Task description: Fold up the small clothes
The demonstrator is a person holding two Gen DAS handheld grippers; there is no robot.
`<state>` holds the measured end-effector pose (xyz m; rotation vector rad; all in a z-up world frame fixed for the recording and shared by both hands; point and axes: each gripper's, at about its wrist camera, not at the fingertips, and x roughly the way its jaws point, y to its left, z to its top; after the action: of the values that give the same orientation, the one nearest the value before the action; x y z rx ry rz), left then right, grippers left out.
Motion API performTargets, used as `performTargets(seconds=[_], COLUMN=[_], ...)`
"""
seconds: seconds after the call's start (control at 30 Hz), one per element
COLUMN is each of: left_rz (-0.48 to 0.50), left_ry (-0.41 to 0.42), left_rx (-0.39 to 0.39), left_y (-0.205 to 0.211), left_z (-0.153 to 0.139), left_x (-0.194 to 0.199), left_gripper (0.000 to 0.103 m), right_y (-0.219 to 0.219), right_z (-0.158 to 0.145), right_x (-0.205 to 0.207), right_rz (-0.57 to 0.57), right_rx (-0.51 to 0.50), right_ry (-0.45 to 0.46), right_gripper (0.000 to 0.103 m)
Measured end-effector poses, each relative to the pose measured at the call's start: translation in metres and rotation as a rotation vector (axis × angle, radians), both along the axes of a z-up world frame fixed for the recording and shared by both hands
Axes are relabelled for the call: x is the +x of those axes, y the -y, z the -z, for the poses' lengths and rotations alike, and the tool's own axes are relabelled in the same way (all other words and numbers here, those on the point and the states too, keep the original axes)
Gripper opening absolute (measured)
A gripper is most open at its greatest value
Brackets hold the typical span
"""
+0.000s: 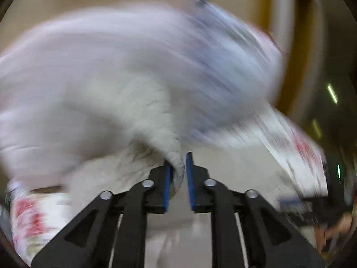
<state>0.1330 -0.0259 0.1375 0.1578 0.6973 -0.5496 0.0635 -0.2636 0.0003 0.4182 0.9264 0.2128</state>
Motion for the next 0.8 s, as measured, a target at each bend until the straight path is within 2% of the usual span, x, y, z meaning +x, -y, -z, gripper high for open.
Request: performTargets(seconds=[0.03,0.07,0.1,0.17,0.2,0.23,0.27,0.33,0.37,0.47,0.53,0.63,0.7,0.73,0.8], left_rz=[0.078,0.11,0.105,0.042,-0.014,-0.105,-0.181,-0.309,-0.378,-0.48,-0.491,-0.475,-0.458,-0.456,-0.455], left_ry=[-0.063,-0.09,-0.093,-0.108,-0.124,-0.145,-0.173,-0.247,-0.295,-0.427,-0.488,-0.518,-0.568,-0.591,-0.613], left_rx=[0.081,0.13,0.149,0.117,0.097,0.076,0.067,0.084,0.087,-0.03,-0.113,-0.189,-0.273,-0.305,-0.337], left_y=[0.039,0.055,0.055,0.028,0.009,-0.021,-0.048,-0.091,-0.112,-0.156,-0.169,-0.166,-0.166,-0.167,-0.161], left_z=[0.021,0.036,0.045,0.049,0.05,0.054,0.059,0.075,0.085,0.104,0.112,0.12,0.123,0.125,0.127], left_x=[-0.008,-0.018,-0.03,-0.049,-0.056,-0.067,-0.075,-0.089,-0.1,-0.134,-0.157,-0.189,-0.204,-0.211,-0.222], left_gripper=[0.017,0.017,0.017,0.035,0.06,0.067,0.069,0.069,0.069,0.063,0.052,0.048,0.038,0.036,0.031], right_y=[0.016,0.028,0.044,0.066,0.081,0.089,0.097,0.108,0.11,0.112,0.111,0.101,0.093,0.09,0.089], right_z=[0.004,0.007,0.008,0.01,0.013,0.016,0.021,0.035,0.041,0.052,0.065,0.085,0.094,0.094,0.09], right_x=[-0.003,-0.007,-0.014,-0.027,-0.037,-0.043,-0.051,-0.068,-0.074,-0.095,-0.11,-0.133,-0.143,-0.143,-0.141], right_rz=[0.032,0.054,0.081,0.116,0.134,0.142,0.146,0.135,0.123,0.071,0.026,-0.047,-0.095,-0.108,-0.124], right_rx=[-0.004,0.004,0.025,0.044,0.055,0.061,0.083,0.157,0.186,0.276,0.379,0.51,0.563,0.572,0.595], right_ry=[-0.023,-0.032,-0.035,-0.042,-0.057,-0.069,-0.087,-0.139,-0.162,-0.197,-0.26,-0.343,-0.381,-0.383,-0.363], right_gripper=[0.064,0.064,0.064,0.064,0.064,0.064,0.064,0.063,0.057,0.043,0.027,0.011,0.009,0.009,0.009])
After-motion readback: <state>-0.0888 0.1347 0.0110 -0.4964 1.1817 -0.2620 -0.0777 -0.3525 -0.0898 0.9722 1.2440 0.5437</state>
